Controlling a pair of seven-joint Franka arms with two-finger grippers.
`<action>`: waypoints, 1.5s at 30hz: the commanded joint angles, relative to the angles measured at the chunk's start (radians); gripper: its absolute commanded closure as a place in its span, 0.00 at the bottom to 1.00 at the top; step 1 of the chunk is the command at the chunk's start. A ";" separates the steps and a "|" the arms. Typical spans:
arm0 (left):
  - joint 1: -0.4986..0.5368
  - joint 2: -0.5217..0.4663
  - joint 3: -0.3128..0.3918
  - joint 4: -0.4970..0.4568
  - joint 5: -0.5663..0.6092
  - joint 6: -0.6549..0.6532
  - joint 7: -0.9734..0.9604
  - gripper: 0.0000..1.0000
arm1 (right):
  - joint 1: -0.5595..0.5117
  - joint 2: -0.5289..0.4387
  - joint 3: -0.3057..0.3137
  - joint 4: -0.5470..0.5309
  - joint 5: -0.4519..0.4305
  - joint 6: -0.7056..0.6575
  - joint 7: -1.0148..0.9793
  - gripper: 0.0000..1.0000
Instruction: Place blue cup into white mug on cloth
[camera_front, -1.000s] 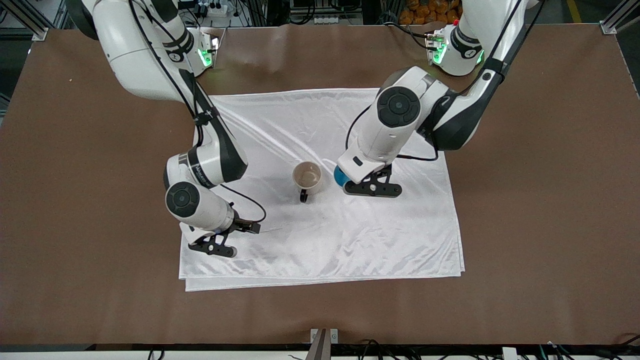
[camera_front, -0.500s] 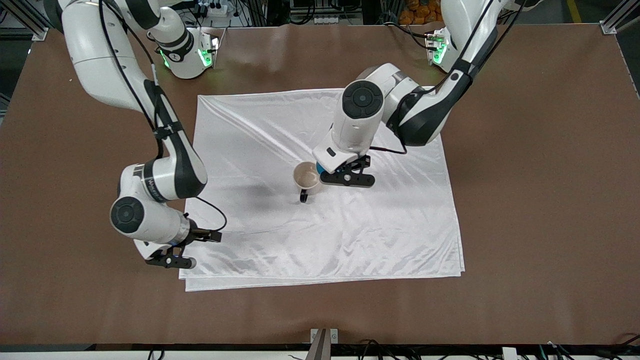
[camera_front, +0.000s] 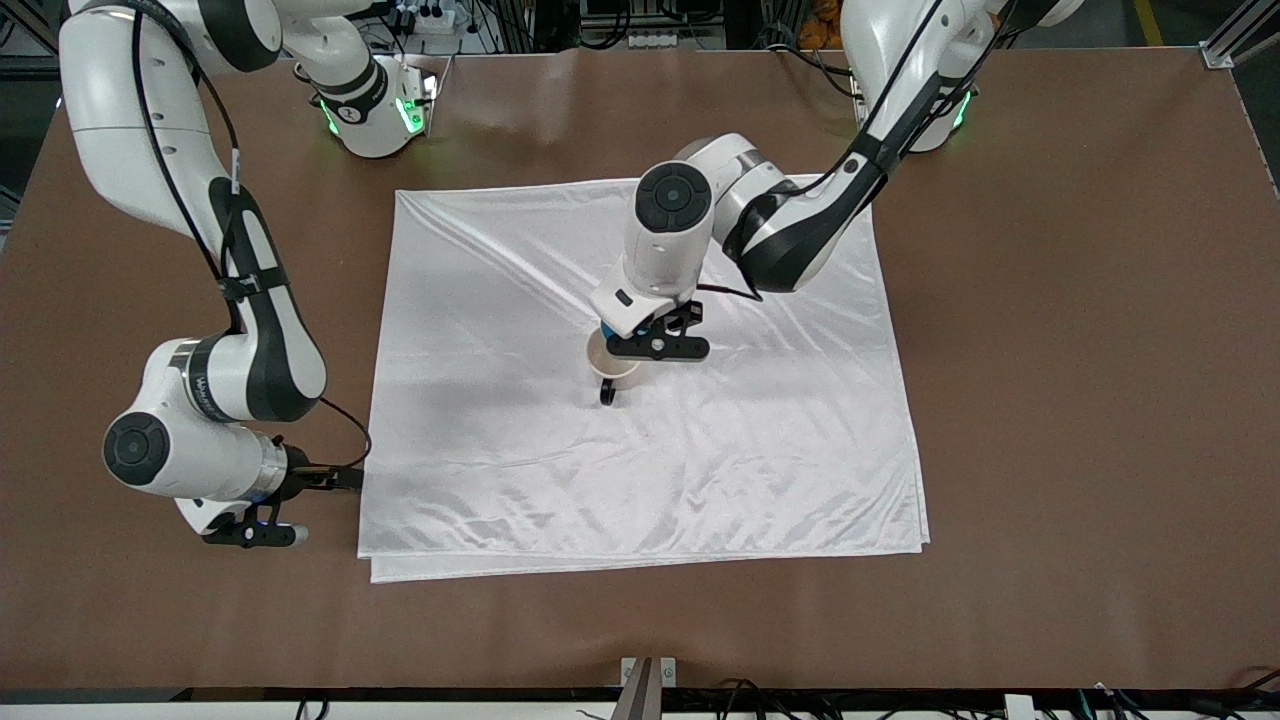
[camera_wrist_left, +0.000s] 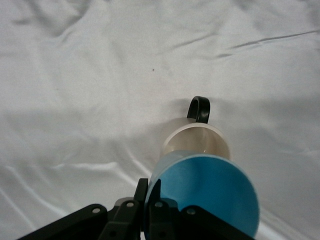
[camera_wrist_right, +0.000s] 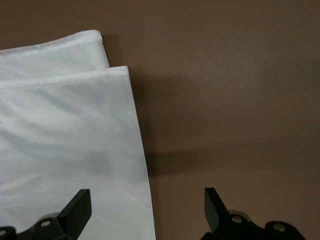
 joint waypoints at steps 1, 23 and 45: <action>-0.080 0.024 0.070 0.033 0.032 0.009 -0.051 1.00 | -0.041 -0.012 0.015 -0.009 -0.012 -0.011 -0.018 0.00; -0.117 0.087 0.107 0.033 0.032 0.112 -0.058 1.00 | -0.142 -0.130 0.019 -0.015 -0.011 -0.133 -0.115 0.00; -0.125 0.093 0.113 0.033 0.045 0.120 -0.074 0.00 | -0.119 -0.468 -0.008 -0.044 -0.017 -0.486 -0.117 0.00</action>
